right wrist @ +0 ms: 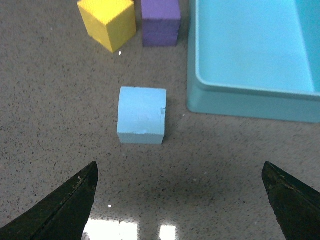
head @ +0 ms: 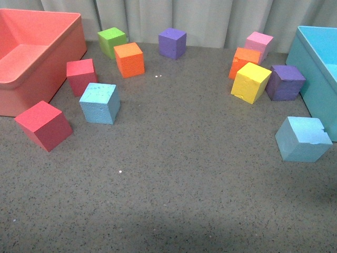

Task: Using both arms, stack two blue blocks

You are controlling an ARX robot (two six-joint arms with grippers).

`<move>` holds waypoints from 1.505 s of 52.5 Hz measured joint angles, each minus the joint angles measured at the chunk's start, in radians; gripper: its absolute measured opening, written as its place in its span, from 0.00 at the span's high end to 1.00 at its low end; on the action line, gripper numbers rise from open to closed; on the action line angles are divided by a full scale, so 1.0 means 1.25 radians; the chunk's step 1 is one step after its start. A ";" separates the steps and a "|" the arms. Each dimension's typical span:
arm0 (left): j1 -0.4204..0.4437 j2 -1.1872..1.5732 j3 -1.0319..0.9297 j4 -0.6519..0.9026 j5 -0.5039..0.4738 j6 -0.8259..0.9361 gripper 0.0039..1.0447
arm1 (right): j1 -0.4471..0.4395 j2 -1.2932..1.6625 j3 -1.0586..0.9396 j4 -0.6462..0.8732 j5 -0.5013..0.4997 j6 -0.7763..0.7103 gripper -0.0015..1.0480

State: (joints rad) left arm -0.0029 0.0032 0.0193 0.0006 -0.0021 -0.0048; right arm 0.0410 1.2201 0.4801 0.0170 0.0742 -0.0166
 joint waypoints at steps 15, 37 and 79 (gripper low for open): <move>0.000 0.000 0.000 0.000 0.000 0.000 0.06 | -0.002 0.299 0.150 -0.037 -0.028 0.047 0.09; 0.000 0.000 0.000 0.000 0.000 0.000 0.06 | 0.016 0.526 0.307 -0.075 -0.059 0.060 0.09; 0.000 0.000 0.000 0.000 0.000 0.000 0.06 | 0.049 0.692 0.414 -0.091 -0.023 0.102 0.56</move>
State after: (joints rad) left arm -0.0029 0.0032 0.0193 0.0006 -0.0021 -0.0048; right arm 0.1017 2.0850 0.9974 -0.0963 0.0448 0.1112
